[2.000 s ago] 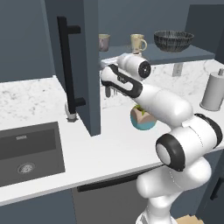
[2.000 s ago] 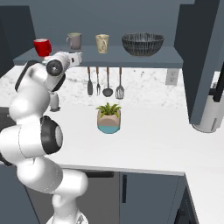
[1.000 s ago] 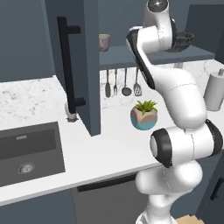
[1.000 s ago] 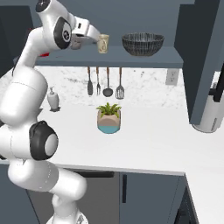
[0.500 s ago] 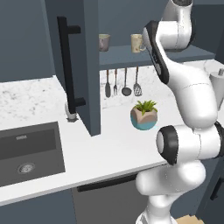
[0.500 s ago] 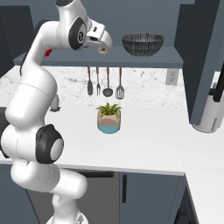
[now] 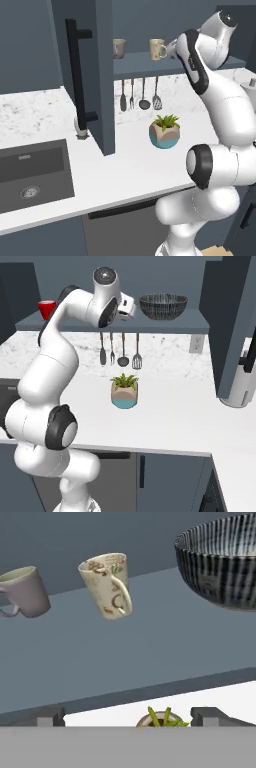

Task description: Gather all objects into one cabinet and sort the glasses and bowls to opposite sides.

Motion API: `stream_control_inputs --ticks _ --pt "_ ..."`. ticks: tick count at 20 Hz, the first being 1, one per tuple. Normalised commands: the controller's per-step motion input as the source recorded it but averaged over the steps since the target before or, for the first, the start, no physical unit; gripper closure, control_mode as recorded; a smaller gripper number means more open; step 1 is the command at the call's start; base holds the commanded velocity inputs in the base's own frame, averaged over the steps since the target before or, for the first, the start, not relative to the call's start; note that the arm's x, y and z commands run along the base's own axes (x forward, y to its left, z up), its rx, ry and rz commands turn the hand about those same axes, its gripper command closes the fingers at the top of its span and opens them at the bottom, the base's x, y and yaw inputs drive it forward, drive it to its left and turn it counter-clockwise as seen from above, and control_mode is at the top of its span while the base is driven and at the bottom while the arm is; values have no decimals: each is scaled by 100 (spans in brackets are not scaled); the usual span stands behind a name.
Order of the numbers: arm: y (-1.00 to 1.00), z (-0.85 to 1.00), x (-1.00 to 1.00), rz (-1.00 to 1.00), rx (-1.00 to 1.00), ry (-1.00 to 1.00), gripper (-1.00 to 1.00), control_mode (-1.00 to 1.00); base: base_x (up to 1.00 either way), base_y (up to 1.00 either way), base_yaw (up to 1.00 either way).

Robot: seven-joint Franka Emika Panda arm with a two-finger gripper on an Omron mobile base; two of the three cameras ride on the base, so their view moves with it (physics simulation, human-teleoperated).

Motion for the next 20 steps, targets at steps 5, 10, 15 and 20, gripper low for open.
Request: stream_control_inputs --ticks 5,10,15,20 --pt "-16 0 69 19 8 0 -100 -100 0 0 0" --pt "0 2 79 16 5 0 -100 -100 0 0 0" --pt "0 3 57 15 1 0 -100 -100 0 0 0" --pt "0 0 44 11 0 0 -100 -100 0 0 0"
